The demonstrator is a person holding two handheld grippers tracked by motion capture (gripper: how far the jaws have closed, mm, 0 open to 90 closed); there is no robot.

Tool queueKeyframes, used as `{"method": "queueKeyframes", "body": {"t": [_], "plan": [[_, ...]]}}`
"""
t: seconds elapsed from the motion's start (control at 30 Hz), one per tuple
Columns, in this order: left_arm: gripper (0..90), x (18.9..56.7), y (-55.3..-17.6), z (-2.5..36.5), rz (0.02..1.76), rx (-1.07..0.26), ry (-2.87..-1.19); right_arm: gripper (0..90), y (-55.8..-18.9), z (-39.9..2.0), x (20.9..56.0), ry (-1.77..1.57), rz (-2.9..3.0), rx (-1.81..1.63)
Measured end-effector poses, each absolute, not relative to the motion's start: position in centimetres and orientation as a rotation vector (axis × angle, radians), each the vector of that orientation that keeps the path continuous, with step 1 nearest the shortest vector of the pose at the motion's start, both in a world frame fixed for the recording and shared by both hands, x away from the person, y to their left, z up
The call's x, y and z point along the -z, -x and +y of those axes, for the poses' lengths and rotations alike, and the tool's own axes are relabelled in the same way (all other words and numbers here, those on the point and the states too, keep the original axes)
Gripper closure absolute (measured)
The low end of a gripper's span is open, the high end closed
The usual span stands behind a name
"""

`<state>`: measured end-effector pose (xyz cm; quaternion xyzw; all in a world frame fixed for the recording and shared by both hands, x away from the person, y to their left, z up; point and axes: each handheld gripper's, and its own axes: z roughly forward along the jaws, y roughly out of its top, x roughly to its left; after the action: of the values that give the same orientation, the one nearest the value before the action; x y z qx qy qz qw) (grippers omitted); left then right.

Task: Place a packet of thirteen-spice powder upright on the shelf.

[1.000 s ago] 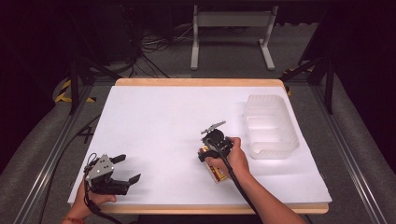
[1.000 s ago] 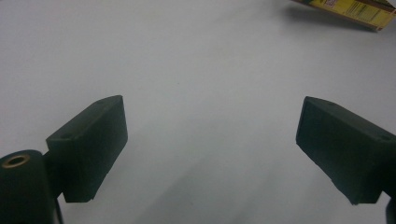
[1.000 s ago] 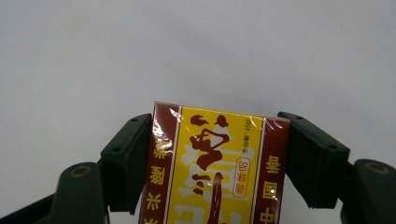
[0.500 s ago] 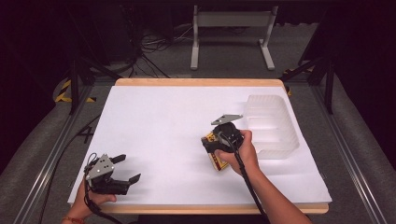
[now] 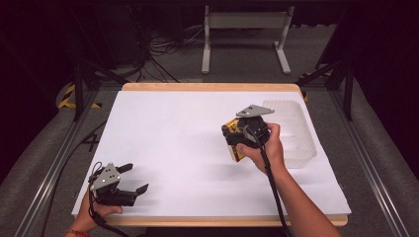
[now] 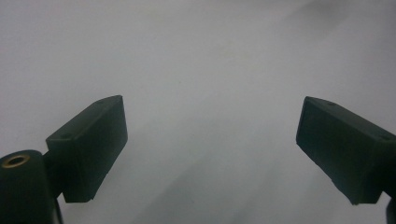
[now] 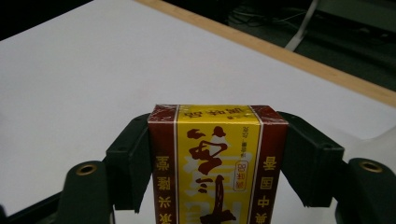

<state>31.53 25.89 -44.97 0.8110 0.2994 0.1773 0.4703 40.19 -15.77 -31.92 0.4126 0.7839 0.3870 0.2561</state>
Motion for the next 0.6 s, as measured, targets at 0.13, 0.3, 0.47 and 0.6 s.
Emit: {"method": "queueKeyframes", "body": {"t": [0.13, 0.3, 0.47, 0.6], "plan": [[9.6, 45.0, -31.6, 25.9, 0.734, -0.434, -1.99, 32.5, -40.9, -17.2, 31.0, -1.126, 2.072, -1.056], [9.6, 45.0, -31.6, 25.9, 0.736, -0.432, -1.988, 32.5, -41.7, -19.0, 30.1, -1.129, 2.018, -1.05], [9.6, 45.0, -31.6, 25.9, 0.736, -0.433, -1.988, 32.5, -42.7, -20.3, 30.1, -1.153, 1.982, -1.039], [9.6, 45.0, -31.5, 26.0, 0.741, -0.425, -1.979, 32.5, -43.6, -21.2, 30.4, -1.17, 1.958, -1.014]]}}
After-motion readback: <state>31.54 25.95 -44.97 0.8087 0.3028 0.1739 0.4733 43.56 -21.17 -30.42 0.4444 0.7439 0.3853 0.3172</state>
